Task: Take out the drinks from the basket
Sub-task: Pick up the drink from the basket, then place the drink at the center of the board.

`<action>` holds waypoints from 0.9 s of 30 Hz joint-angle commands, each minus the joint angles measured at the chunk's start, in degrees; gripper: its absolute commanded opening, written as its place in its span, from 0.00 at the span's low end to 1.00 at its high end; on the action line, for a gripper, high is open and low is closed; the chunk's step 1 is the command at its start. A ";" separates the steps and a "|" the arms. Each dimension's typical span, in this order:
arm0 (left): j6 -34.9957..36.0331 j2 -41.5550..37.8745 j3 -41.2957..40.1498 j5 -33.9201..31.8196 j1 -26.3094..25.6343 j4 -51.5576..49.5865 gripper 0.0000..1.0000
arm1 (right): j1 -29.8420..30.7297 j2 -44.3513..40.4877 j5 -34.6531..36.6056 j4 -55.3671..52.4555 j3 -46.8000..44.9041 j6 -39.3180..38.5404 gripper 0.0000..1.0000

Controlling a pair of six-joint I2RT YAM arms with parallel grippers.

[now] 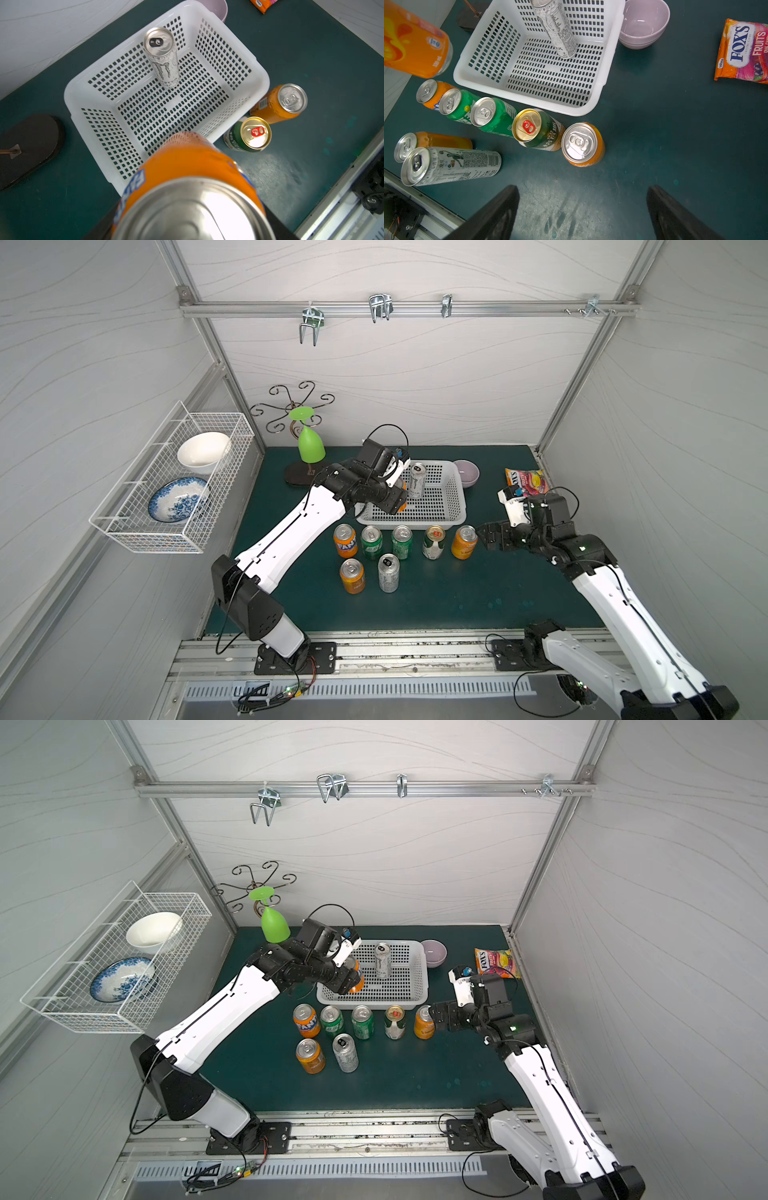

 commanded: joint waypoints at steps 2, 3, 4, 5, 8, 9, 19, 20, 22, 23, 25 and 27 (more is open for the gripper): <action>-2.28 -4.19 -0.69 -2.89 -4.01 2.93 0.61 | -0.60 -1.43 -0.33 0.85 -0.32 0.59 0.99; -2.48 -4.61 -1.11 -3.45 -4.91 2.70 0.61 | -0.54 -1.42 -0.33 0.87 -0.40 0.59 0.99; -2.84 -5.13 -1.66 -3.94 -5.90 2.54 0.61 | -0.65 -1.34 -0.24 0.81 -0.45 0.63 0.99; -3.08 -5.61 -2.16 -4.20 -6.81 2.45 0.61 | -0.69 -1.46 -0.32 0.76 -0.49 0.62 0.99; -4.07 -6.64 -3.18 -5.43 -9.50 1.88 0.61 | -0.79 -1.45 -0.24 0.74 -0.58 0.53 0.99; -4.39 -7.04 -3.54 -5.94 -10.49 1.66 0.61 | -0.72 -1.57 -0.19 0.70 -0.58 0.57 0.99; -10.60 -10.63 -9.66 -8.23 -18.59 3.64 0.60 | -0.84 -2.51 0.02 0.33 -0.75 0.65 0.99; -11.19 -10.81 -10.31 -8.66 -19.40 3.96 0.60 | -0.90 -2.60 0.02 0.32 -0.76 0.59 0.99; -12.27 -11.02 -11.62 -9.96 -21.24 4.80 0.60 | -0.87 -2.64 0.00 0.28 -0.76 0.57 0.99; -12.80 -10.96 -12.09 -10.38 -22.00 5.14 0.60 | -0.90 -2.71 0.01 0.23 -0.82 0.54 0.99; -13.73 -10.68 -13.06 -11.06 -23.67 6.07 0.60 | -0.95 -2.81 -0.13 0.30 -0.93 0.68 0.99; -14.35 -10.10 -13.63 -11.99 -25.19 6.80 0.60 | -0.95 -2.95 -0.16 0.14 -1.02 0.68 0.99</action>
